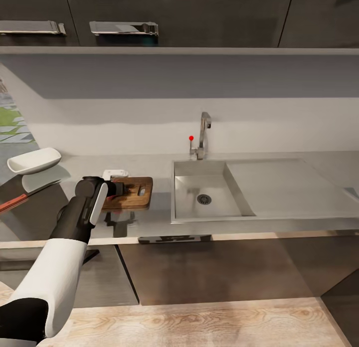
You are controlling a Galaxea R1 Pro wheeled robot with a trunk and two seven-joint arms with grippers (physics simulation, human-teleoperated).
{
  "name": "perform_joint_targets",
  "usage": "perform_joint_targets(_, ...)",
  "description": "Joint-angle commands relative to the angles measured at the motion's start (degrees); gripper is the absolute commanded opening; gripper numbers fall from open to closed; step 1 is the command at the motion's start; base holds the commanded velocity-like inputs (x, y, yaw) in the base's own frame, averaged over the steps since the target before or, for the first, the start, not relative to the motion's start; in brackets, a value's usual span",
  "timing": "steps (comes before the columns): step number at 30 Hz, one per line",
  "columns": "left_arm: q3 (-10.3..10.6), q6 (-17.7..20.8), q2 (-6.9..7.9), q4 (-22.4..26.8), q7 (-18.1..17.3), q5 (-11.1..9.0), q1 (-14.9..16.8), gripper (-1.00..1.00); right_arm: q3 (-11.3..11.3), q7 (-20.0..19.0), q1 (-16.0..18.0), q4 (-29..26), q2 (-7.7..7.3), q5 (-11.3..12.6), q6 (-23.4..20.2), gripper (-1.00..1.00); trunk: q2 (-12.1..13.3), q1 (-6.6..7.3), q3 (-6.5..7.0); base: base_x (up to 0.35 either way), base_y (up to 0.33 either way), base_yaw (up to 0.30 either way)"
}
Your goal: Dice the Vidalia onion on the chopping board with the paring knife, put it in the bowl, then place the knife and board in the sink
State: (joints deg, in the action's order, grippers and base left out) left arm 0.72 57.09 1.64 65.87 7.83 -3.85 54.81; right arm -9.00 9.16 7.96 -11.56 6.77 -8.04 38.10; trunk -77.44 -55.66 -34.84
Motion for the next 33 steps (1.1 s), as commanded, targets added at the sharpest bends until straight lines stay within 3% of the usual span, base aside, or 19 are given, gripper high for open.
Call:
perform_joint_targets(1, 0.1, 0.2, 0.03, 0.0, 0.4, -0.4, 0.0, 1.00, -0.1, 0.6, 0.0, 0.0, 0.00, -0.6, 0.0, 1.00, 0.0, 0.00, -0.05, 0.000, 0.000, 0.000)
perform_joint_targets(17, 0.1, 0.2, 0.03, 1.1, 0.4, -0.4, 0.0, 1.00, -0.1, 0.6, 0.0, 0.0, 0.00, -0.6, 0.0, 1.00, 0.0, 0.00, -0.05, 0.000, 0.000, 0.000)
perform_joint_targets(30, -0.3, 0.5, 0.10, 16.4, 0.5, -0.1, 0.0, 1.00, -0.1, 0.6, 0.0, 0.0, 0.00, -0.6, 0.0, 1.00, 0.0, 0.00, -0.05, 0.000, 0.000, 0.000)
perform_joint_targets(33, -0.3, 0.6, 0.13, 17.5, 0.5, -0.1, 0.0, 1.00, -0.1, 0.6, 0.0, 0.0, 0.00, -0.6, 0.0, 1.00, 0.0, 0.00, -0.05, 0.000, 0.000, 0.000)
